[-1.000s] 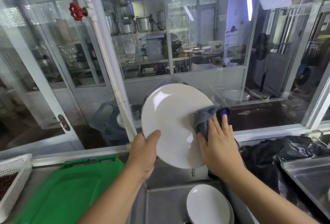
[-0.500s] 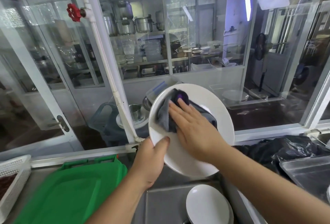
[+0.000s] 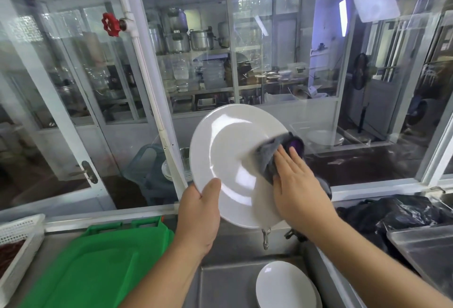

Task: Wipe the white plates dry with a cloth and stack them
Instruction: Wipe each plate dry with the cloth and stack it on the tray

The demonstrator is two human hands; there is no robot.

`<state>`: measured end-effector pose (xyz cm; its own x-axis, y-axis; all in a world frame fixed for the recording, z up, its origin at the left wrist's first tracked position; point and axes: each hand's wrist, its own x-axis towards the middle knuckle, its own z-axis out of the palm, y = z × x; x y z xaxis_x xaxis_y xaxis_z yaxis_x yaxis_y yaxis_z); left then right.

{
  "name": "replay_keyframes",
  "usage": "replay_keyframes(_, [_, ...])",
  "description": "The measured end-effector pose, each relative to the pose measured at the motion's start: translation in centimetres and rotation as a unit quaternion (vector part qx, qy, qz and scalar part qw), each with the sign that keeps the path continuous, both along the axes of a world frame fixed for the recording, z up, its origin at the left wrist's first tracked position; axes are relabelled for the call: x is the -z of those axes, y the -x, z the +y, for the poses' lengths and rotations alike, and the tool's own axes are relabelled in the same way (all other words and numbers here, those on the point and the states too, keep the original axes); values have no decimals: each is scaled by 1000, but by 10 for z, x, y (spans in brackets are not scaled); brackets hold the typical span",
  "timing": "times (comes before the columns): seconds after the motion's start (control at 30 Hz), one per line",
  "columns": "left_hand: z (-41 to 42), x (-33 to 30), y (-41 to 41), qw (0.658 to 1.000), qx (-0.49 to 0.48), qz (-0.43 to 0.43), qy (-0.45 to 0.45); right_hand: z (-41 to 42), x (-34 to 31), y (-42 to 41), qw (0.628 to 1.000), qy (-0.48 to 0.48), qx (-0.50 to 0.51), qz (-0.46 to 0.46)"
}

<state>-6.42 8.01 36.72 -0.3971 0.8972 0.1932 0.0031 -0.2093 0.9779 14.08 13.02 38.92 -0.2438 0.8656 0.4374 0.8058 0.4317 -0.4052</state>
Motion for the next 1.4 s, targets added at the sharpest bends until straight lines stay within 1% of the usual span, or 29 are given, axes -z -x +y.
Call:
replay_keyframes(0.1, [1, 1, -3, 1000, -12, -15, 17, -24, 26, 10, 1000, -4, -23, 15])
replay_keyframes(0.2, [4, 6, -3, 1000, -12, -8, 18, -36, 35, 18, 997, -20, -71, 12])
replay_keyframes(0.37, [2, 8, -11, 1000, 7, 22, 6, -25, 13, 19, 983, -71, -165, -35])
replay_keyframes(0.47, [-2, 10, -16, 998, 40, 39, 2, -1, -10, 23, 978, -96, -179, -54])
replay_keyframes(0.57, [-9, 15, -23, 996, 63, 61, 0, 24, -35, 22, 984, -98, -147, -28])
replay_keyframes(0.7, [-10, 15, -25, 997, 67, 41, 2, 48, -49, 7, 995, -81, -59, -7])
replay_keyframes(0.83, [-8, 15, -22, 999, 39, 21, 1, 46, -34, -10, 999, -43, 21, -18])
replay_keyframes(0.93, [-7, 15, -20, 1000, 25, 17, -3, 31, -14, -15, 998, 2, 61, -5])
replay_keyframes(1.0, [-6, 15, -18, 1000, 18, 8, -5, 19, 1, -16, 995, 30, 87, 41])
replay_keyframes(1.1, [-6, 11, -15, 1000, 23, 16, -9, 8, 16, -16, 976, 77, 113, 172])
replay_keyframes(1.17, [-6, 11, -13, 999, 29, 28, -9, 5, 17, -18, 966, 101, 125, 203])
replay_keyframes(1.27, [-5, 10, -8, 999, 23, 39, -11, 4, 11, -22, 964, 132, 135, 185])
replay_keyframes(1.33, [-3, 8, -4, 999, 13, 48, -9, 6, 9, -25, 961, 175, 140, 160])
replay_keyframes(1.4, [-2, 8, 2, 998, 12, 56, -1, 8, 8, -29, 954, 215, 132, 161])
